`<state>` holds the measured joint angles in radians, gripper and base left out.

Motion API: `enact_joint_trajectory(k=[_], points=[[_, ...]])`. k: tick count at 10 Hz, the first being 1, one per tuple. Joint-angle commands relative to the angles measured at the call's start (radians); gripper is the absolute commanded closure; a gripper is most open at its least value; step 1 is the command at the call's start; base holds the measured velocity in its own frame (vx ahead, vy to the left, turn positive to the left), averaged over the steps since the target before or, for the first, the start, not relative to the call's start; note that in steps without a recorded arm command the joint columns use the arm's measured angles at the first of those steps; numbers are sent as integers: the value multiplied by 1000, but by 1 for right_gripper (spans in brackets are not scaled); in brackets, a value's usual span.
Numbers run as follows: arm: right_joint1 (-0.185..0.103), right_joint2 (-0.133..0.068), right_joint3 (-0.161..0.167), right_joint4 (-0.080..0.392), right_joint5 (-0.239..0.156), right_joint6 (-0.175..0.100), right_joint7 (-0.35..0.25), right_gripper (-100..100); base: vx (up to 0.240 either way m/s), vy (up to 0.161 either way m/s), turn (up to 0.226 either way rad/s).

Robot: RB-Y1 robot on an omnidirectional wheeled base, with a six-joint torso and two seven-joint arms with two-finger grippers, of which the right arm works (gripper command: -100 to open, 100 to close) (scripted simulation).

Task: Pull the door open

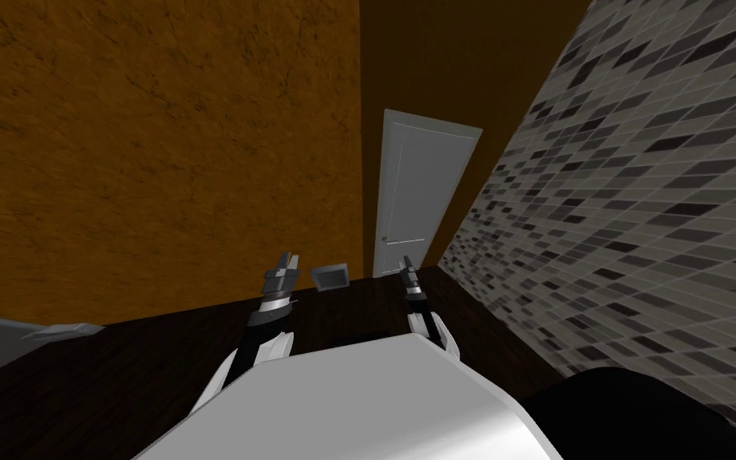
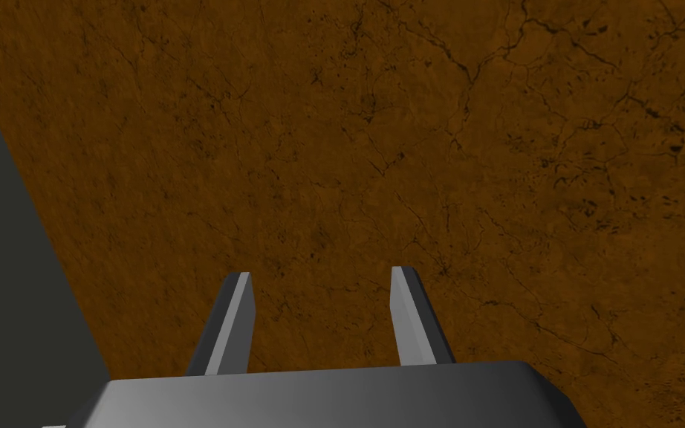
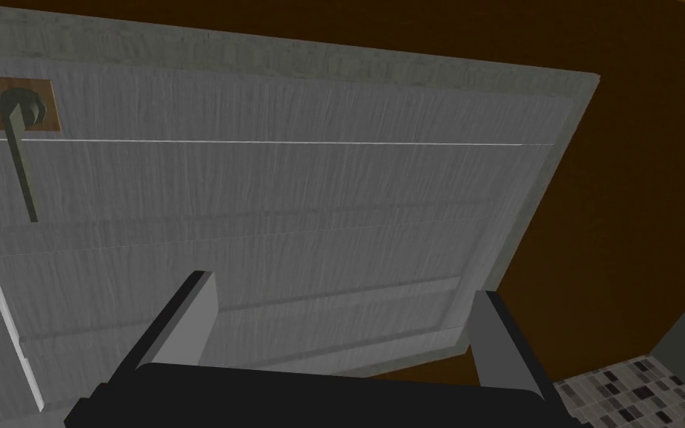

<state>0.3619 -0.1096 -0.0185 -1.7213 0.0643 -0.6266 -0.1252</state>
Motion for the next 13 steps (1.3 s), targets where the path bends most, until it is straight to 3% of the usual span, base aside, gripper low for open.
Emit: enact_joint_trajectory(k=[1, 8, 9, 12, 13], points=[[-10, -3, -2, 29, -2, -8, -2, -100, 55, -20, 19], [-71, -32, -11, 235, -25, -50, -21, -100, 90, -41, 55], [-71, -32, -11, 236, -25, -50, -21, -100, 51, -35, 22], [-97, -44, -15, 324, -34, -68, -29, -100, 70, -30, 52], [-97, -44, -15, 324, -34, -68, -29, -100, 64, -29, 15]])
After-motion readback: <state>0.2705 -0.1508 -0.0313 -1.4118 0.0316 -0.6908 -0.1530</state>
